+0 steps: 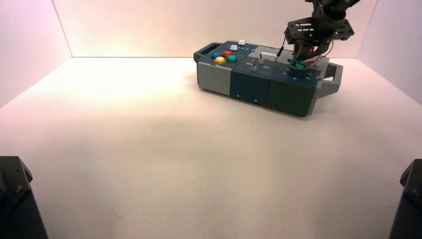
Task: Insert the blue wire.
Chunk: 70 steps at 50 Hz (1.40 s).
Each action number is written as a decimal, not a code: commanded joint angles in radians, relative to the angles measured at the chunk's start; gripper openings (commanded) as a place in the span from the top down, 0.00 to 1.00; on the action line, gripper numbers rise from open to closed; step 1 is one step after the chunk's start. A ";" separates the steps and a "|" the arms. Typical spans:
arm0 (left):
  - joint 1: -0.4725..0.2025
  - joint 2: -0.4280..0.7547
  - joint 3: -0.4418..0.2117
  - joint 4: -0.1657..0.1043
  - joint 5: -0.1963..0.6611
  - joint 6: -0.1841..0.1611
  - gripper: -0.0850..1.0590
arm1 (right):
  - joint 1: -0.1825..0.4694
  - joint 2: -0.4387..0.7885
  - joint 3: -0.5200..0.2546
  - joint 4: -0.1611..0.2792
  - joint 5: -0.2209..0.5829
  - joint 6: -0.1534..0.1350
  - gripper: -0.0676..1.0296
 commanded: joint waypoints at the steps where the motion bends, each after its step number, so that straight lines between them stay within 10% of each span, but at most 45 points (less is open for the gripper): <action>1: -0.003 -0.011 -0.011 0.002 -0.009 0.003 0.44 | 0.005 -0.029 -0.012 -0.003 0.063 -0.002 0.65; 70: -0.002 -0.031 0.029 0.008 -0.084 0.003 0.44 | 0.005 -0.322 -0.069 0.002 0.454 0.012 0.65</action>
